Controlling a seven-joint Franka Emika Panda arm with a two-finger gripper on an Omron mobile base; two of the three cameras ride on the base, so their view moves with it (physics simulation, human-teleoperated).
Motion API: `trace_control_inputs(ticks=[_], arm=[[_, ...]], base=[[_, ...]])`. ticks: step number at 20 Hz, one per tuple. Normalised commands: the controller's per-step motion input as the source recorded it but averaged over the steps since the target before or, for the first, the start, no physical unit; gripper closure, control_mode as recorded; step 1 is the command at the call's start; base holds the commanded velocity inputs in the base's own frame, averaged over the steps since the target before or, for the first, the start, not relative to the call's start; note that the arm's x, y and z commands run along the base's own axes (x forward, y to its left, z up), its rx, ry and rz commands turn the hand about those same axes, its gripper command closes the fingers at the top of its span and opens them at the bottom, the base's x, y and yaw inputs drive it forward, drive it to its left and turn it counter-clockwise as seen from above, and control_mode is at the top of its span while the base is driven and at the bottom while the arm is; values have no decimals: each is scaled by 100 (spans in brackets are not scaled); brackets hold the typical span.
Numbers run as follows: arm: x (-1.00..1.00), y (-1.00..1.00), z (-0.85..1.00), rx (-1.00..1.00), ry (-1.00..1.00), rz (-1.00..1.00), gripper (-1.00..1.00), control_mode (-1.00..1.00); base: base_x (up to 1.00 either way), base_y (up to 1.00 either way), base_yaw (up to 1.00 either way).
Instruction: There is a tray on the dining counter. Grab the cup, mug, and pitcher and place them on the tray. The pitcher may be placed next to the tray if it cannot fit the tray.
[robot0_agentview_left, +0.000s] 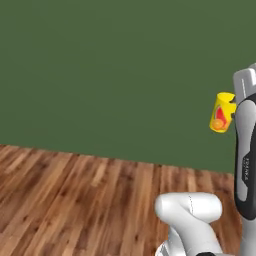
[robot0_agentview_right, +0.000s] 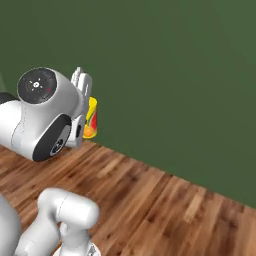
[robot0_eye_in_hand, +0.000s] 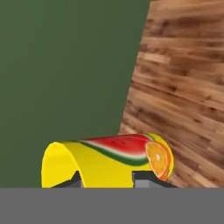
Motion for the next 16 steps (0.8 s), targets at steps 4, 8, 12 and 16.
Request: trace_control_inputs(ticks=[4, 8, 12, 16], arm=[[0, 0, 0, 0, 0, 0, 100, 100], [0, 0, 0, 0, 0, 0, 100, 100], [0, 0, 0, 0, 0, 0, 100, 100], [0, 0, 0, 0, 0, 0, 100, 100]], base=[[84, -32, 70], [68, -14, 81], [66, -9, 84], [59, -6, 85]])
